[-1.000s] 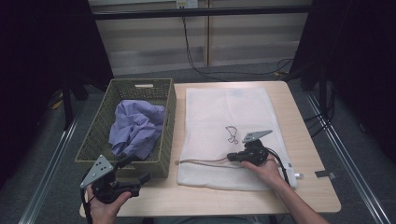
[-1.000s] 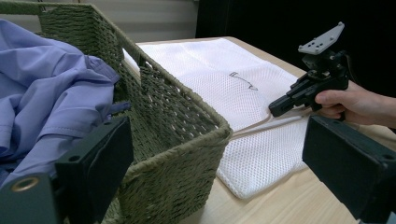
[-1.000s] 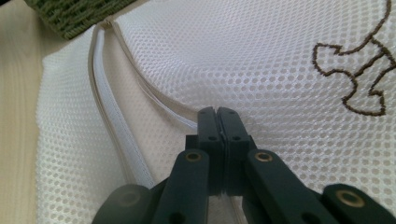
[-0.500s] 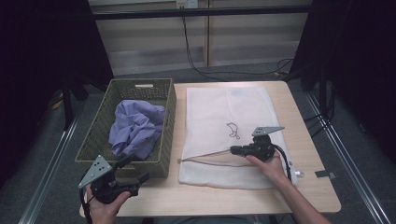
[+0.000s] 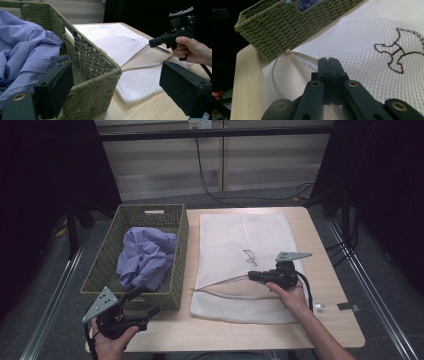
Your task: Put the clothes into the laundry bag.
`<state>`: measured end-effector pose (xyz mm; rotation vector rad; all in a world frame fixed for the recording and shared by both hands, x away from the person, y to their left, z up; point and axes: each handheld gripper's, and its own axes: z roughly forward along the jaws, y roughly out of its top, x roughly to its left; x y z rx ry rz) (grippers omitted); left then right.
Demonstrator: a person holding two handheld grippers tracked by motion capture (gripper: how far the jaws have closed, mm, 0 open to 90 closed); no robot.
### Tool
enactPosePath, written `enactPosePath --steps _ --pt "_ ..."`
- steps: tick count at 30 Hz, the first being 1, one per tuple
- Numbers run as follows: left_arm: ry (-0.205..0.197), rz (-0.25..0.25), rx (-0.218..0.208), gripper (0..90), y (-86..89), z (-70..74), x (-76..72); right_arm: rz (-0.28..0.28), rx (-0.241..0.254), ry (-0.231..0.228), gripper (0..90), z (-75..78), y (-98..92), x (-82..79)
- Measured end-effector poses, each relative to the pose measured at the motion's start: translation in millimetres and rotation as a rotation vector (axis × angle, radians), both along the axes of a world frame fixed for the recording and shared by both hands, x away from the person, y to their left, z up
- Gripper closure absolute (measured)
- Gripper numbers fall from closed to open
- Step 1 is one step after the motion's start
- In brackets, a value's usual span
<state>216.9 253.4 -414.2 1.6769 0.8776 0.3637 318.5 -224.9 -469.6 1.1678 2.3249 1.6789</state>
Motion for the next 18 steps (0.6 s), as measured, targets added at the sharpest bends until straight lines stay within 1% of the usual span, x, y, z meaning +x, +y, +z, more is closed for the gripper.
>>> enactPosePath --steps 1,2,6,7,11,13,16,17,18 --pt "0.003 0.001 -0.003 12.8 0.4 0.1 -0.2 -0.013 0.014 -0.004 89.6 3.4 -1.2 0.2" --pt "0.006 0.002 -0.01 13.9 0.7 0.1 -0.7 -0.014 0.019 -0.009 89.6 4.9 -1.8 0.6" --pt "0.005 -0.002 -0.005 13.9 1.2 0.1 -1.1 -0.017 0.023 -0.015 89.6 9.5 -2.0 1.8" --pt "0.007 0.001 -0.009 13.9 1.1 0.2 -1.1 -0.016 0.024 -0.022 89.6 12.1 -2.6 2.9" --pt "0.008 0.002 -0.01 13.9 1.5 0.1 -0.4 -0.023 0.03 -0.025 89.6 16.0 -4.0 4.9" --pt "0.007 0.002 -0.01 13.8 1.7 0.1 -0.4 -0.029 0.041 -0.037 89.6 21.4 -4.2 7.0" --pt "0.007 0.003 -0.009 13.8 1.6 -0.1 0.2 -0.029 0.044 -0.047 89.6 25.6 -4.1 8.7" --pt "0.009 0.009 -0.008 13.4 1.4 -0.3 0.6 -0.034 0.046 -0.06 89.6 30.3 -4.5 10.4" --pt "0.014 0.008 -0.001 13.4 1.9 -0.2 1.1 -0.034 0.046 -0.06 89.6 30.3 -4.5 10.4"
